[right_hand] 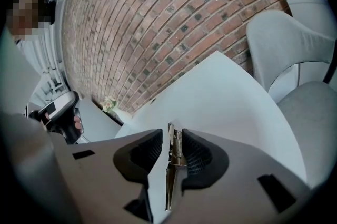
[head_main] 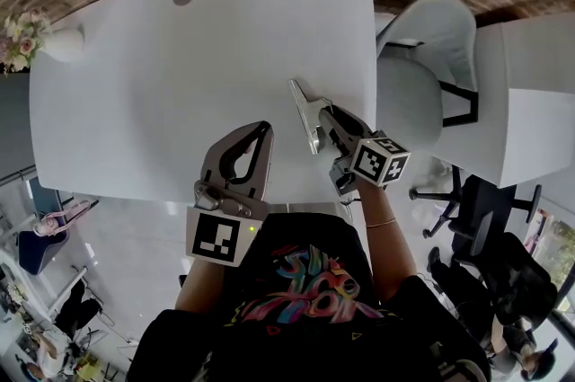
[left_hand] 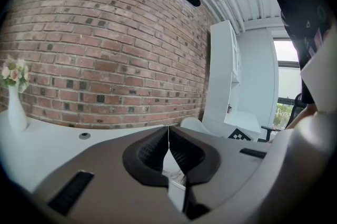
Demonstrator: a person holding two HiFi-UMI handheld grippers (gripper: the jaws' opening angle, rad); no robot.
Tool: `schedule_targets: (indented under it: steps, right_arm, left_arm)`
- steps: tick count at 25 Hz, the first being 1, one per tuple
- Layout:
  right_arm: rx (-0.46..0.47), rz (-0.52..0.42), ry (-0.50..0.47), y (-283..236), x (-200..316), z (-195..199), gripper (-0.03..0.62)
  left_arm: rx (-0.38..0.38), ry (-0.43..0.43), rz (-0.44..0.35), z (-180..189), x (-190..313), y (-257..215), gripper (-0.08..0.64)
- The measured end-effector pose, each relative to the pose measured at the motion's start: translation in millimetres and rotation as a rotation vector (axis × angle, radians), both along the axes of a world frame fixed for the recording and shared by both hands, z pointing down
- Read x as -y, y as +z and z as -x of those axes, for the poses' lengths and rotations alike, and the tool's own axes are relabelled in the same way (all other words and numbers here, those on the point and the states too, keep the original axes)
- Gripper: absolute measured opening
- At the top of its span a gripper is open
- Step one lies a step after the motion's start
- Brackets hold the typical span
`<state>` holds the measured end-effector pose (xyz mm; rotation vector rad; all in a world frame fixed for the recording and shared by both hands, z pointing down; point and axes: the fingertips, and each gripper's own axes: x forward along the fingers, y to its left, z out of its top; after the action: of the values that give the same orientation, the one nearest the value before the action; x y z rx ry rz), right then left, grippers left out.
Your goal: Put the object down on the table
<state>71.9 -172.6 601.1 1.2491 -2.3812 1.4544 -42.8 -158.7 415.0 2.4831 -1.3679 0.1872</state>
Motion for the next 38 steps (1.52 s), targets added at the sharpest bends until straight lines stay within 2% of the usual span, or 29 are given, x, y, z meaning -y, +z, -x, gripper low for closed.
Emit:
schedule_targets:
  steps: [7, 15, 21, 25, 29, 31, 38]
  right_arm:
    - [0.0, -0.078, 0.08, -21.1, 2.9, -20.1, 0.138]
    - [0.022, -0.287, 0.132, -91.2, 7.2, -41.2, 0.143]
    - [-0.005, -0.473, 0.075, -164.4, 5.3, -37.1, 0.143]
    - [-0.058, -0.611, -0.005, -213.4, 5.8, -24.8, 0.141]
    - [-0.087, -0.711, -0.077, -255.9, -2.0, -11.3, 0.14]
    - [-0.121, -0.761, -0.093, -275.3, -5.6, -8.1, 0.138]
    - [-0.254, -0.903, -0.133, -327.7, -20.7, 2.8, 0.089]
  left_arm:
    - [-0.001, -0.015, -0.028, -1.2, -5.0, -12.0, 0.025]
    - [-0.004, -0.042, -0.104, -7.7, -12.6, -40.6, 0.025]
    - [-0.017, -0.066, -0.174, -1.4, -17.6, -73.4, 0.025]
    - [-0.03, -0.097, -0.238, 11.2, -17.8, -96.9, 0.025]
    - [0.009, -0.105, -0.264, 24.3, -26.0, -106.1, 0.025]
    - [-0.009, -0.123, -0.288, 29.7, -25.4, -117.8, 0.025]
    - [0.012, -0.138, -0.285, 53.6, -29.3, -128.4, 0.025]
